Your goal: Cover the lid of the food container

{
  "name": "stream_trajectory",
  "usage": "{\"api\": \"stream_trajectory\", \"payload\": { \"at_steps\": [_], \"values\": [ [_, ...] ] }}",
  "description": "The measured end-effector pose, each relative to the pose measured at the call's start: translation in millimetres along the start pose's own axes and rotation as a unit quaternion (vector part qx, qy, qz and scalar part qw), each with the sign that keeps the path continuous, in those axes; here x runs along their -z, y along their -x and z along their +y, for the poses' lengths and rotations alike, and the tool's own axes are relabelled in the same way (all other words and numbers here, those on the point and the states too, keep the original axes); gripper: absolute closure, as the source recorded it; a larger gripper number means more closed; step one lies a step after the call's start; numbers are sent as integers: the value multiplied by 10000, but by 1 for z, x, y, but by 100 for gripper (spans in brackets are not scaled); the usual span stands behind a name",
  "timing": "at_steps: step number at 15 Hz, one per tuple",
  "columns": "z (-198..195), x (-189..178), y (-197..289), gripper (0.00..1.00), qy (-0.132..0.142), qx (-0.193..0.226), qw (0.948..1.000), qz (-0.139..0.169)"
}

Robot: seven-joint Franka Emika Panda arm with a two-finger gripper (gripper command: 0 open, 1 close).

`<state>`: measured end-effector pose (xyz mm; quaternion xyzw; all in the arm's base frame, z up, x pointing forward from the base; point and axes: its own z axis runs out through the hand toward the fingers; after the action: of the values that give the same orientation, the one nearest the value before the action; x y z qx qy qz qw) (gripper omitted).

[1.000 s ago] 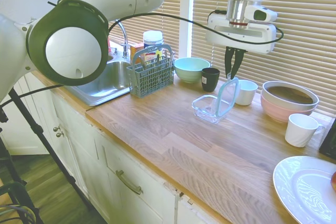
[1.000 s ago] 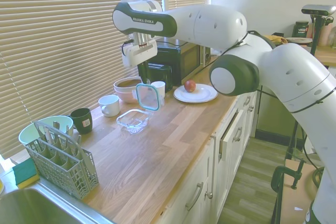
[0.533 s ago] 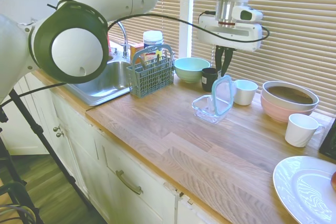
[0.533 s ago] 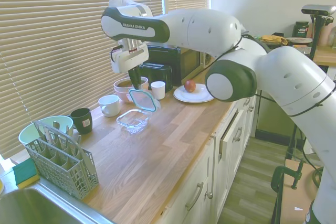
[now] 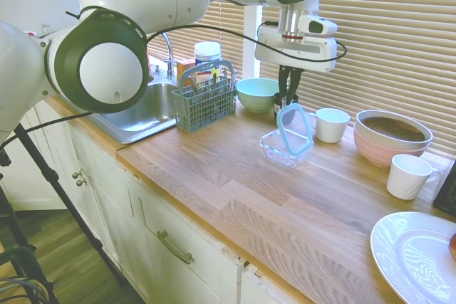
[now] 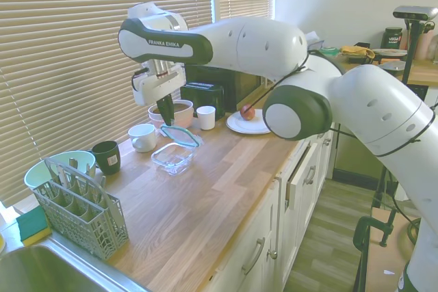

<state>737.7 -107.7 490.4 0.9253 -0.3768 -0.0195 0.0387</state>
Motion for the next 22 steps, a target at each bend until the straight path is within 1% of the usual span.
{"api": "stream_trajectory", "payload": {
  "at_steps": [3, 6, 9, 12, 19, 22],
  "values": [
    [-13, -8, 4, 100, 28, 70, 10000, 15],
    [-24, -14, 7, 100, 60, 144, 9998, 126],
    [-38, -29, 10, 100, 121, 232, 9995, 177],
    [-48, -45, 11, 100, 191, 292, 9992, 182],
    [-67, -61, 18, 100, 250, 406, 9986, 226],
    [-76, -75, 21, 100, 282, 428, 9984, 226]
  ]
}}
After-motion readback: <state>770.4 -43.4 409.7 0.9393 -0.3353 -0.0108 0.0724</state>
